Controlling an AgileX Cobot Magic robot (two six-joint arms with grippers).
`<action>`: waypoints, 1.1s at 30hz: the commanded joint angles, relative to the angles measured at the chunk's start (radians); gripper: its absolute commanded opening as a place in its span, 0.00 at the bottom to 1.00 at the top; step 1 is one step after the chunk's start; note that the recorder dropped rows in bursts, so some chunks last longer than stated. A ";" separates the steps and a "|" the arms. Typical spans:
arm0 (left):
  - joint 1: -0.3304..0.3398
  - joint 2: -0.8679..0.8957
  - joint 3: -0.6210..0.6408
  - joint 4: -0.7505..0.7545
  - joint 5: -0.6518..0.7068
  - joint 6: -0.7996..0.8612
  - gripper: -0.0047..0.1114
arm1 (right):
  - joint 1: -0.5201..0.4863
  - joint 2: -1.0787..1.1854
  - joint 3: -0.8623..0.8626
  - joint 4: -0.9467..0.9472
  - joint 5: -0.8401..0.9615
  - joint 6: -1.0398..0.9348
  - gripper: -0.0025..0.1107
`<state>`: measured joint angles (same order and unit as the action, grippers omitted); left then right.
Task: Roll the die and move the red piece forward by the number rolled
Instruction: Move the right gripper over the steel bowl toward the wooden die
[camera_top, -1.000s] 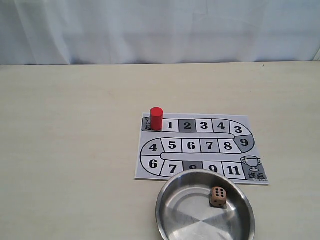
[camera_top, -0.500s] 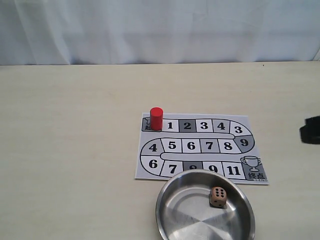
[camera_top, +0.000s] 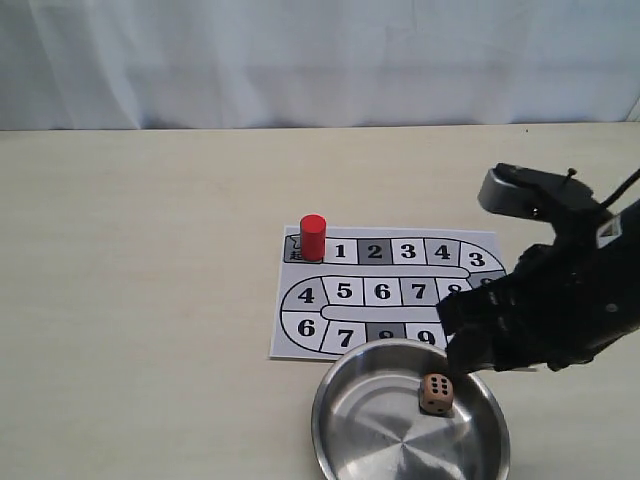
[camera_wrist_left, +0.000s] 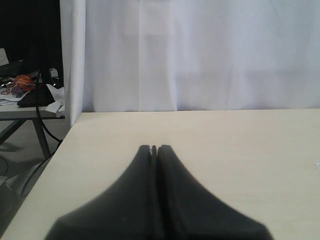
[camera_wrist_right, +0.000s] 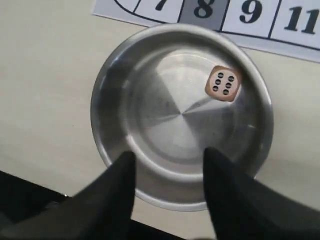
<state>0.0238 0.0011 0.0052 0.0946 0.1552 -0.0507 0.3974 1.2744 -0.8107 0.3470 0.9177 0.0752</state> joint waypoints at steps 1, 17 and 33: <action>0.000 -0.001 -0.005 -0.002 -0.012 -0.002 0.04 | 0.039 0.071 -0.004 0.007 -0.064 0.198 0.51; 0.000 -0.001 -0.005 -0.002 -0.012 -0.002 0.04 | 0.083 0.210 -0.001 0.000 -0.146 0.574 0.41; 0.000 -0.001 -0.005 -0.002 -0.012 -0.002 0.04 | 0.083 0.309 0.013 -0.149 -0.262 0.712 0.52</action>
<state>0.0238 0.0011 0.0052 0.0946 0.1552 -0.0507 0.4786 1.5793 -0.8107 0.2281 0.7168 0.7939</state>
